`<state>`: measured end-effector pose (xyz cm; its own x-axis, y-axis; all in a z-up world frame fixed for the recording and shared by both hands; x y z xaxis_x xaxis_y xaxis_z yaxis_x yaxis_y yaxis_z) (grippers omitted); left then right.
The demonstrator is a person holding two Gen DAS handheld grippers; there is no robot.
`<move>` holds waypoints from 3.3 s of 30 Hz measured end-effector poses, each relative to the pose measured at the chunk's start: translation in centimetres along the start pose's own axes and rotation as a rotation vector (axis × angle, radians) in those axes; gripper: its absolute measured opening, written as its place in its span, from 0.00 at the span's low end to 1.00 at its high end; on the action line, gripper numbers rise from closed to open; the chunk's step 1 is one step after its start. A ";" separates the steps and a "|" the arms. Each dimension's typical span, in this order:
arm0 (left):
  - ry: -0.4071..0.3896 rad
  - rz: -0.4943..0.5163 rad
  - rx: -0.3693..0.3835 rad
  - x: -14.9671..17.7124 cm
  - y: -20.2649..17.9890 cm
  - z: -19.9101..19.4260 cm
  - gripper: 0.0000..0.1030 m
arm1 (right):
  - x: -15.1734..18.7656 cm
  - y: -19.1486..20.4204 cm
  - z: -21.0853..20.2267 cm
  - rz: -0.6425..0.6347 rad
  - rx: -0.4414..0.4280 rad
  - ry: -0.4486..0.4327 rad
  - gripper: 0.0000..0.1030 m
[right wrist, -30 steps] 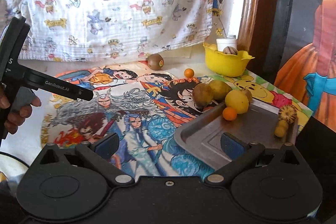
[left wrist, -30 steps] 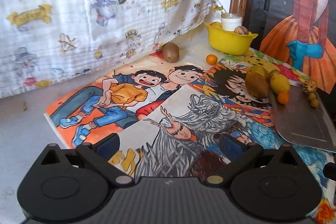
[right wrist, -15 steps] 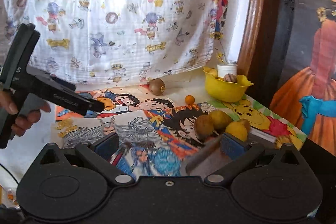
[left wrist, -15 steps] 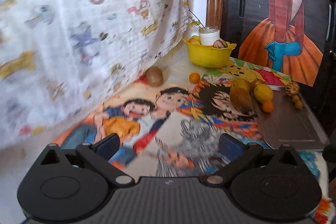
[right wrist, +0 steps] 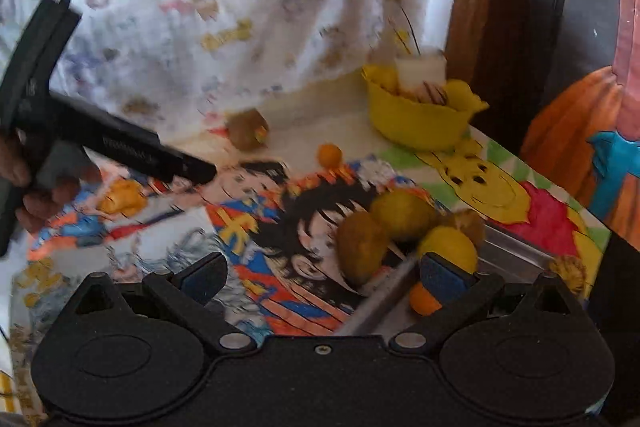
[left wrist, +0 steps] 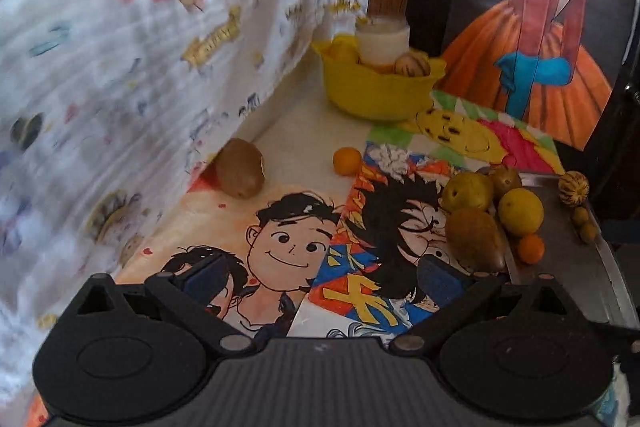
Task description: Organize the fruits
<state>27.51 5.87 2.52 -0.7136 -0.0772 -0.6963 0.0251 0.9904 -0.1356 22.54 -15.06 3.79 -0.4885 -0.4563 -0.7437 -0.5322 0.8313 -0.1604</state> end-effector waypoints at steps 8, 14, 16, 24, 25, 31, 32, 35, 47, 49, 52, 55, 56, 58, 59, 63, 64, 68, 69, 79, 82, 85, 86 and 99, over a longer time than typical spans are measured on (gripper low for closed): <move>0.110 0.015 0.043 -1.4 -0.7 1.5 1.00 | 0.0 -0.2 0.7 -0.117 0.011 0.102 0.99; 0.137 -0.050 0.080 -0.8 -2.4 2.3 1.00 | 0.6 -2.8 0.7 -0.198 -0.005 0.171 0.99; 0.139 -0.073 0.082 -0.7 -2.9 2.4 1.00 | 1.3 -3.1 0.6 -0.210 -0.032 0.172 0.99; 0.147 -0.105 0.069 1.6 -2.8 2.1 1.00 | 3.8 -1.6 0.5 -0.114 -0.104 0.191 0.99; 0.148 -0.104 0.076 1.9 -2.6 1.9 1.00 | 4.0 -1.2 0.2 -0.111 -0.096 0.185 0.99; 0.164 -0.029 0.148 3.6 -2.3 1.2 1.00 | 6.4 0.8 -4.4 0.025 0.018 0.164 0.99; 0.171 -0.008 0.162 3.8 -2.6 1.0 1.00 | 6.9 1.1 -5.3 0.050 0.042 0.172 0.99; 0.183 0.047 0.201 4.2 -3.7 0.2 1.00 | 8.2 1.8 -8.5 0.121 0.109 0.201 0.99; 0.255 0.127 0.359 4.7 -8.2 -5.8 1.00 | 7.9 2.7 -19.5 0.274 0.286 0.255 0.99; 0.255 0.115 0.363 4.0 -8.4 -6.6 1.00 | 5.8 1.9 -20.4 0.241 0.291 0.239 0.99; 0.226 0.097 0.356 1.9 -8.5 -8.0 1.00 | 2.0 0.2 -21.1 0.161 0.284 0.219 0.99; 0.196 0.054 0.338 -0.6 -8.4 -8.8 1.00 | -2.3 -2.1 -21.0 0.067 0.253 0.203 0.99; 0.190 0.039 0.329 -1.3 -8.4 -8.9 1.00 | -3.7 -2.9 -20.8 0.039 0.241 0.198 0.99; 0.170 0.004 0.312 -2.8 -8.3 -9.0 1.00 | -6.3 -4.8 -20.2 -0.017 0.207 0.185 0.99; 0.160 -0.017 0.301 -3.6 -8.2 -8.9 1.00 | -7.5 -5.7 -19.8 -0.045 0.187 0.179 0.99; 0.130 -0.080 0.230 -5.3 -7.9 -7.9 1.00 | -10.4 -8.6 -16.3 -0.162 0.098 0.144 0.99; 0.125 -0.093 0.204 -5.5 -7.8 -7.4 1.00 | -10.9 -9.4 -15.0 -0.193 0.065 0.136 0.99; 0.140 -0.159 0.114 -5.2 -7.5 -4.7 1.00 | -11.9 -11.9 -9.3 -0.296 -0.059 0.124 0.99; 0.150 -0.177 0.096 -4.9 -7.5 -3.9 1.00 | -12.0 -12.4 -7.8 -0.322 -0.097 0.121 0.99; 0.173 -0.349 0.009 -2.2 -9.7 2.7 1.00 | -11.2 -15.1 4.2 -0.645 -0.345 0.124 0.99; 0.188 -0.361 -0.005 -1.3 -10.4 4.6 0.99 | -10.6 -14.8 6.9 -0.743 -0.415 0.116 0.96; 0.195 -0.384 -0.009 -0.5 -10.8 6.1 0.99 | -9.6 -14.2 9.6 -0.836 -0.481 0.126 0.93; 0.195 -0.390 -0.008 -0.2 -10.8 6.5 0.99 | -9.4 -14.1 10.3 -0.860 -0.498 0.129 0.93; 0.196 -0.367 0.014 1.2 -11.9 9.7 0.84 | -8.9 -12.9 16.7 -0.924 -0.702 0.232 0.83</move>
<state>33.16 -7.09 -3.60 -0.7967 -0.4006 -0.4524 -0.2475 0.8993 -0.3606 45.28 -16.49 1.62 0.2054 -0.8996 -0.3853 -0.9773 -0.1675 -0.1300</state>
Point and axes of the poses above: each gripper's, at about its wrist camera, not at the fingertips, and z roughly the way its jaws point, y to its left, x to its underside, the point moved 5 cm from there along z, roughly the way its jaws point, and after that the axes turned 5 degrees about -z, right-handed, at the moved point
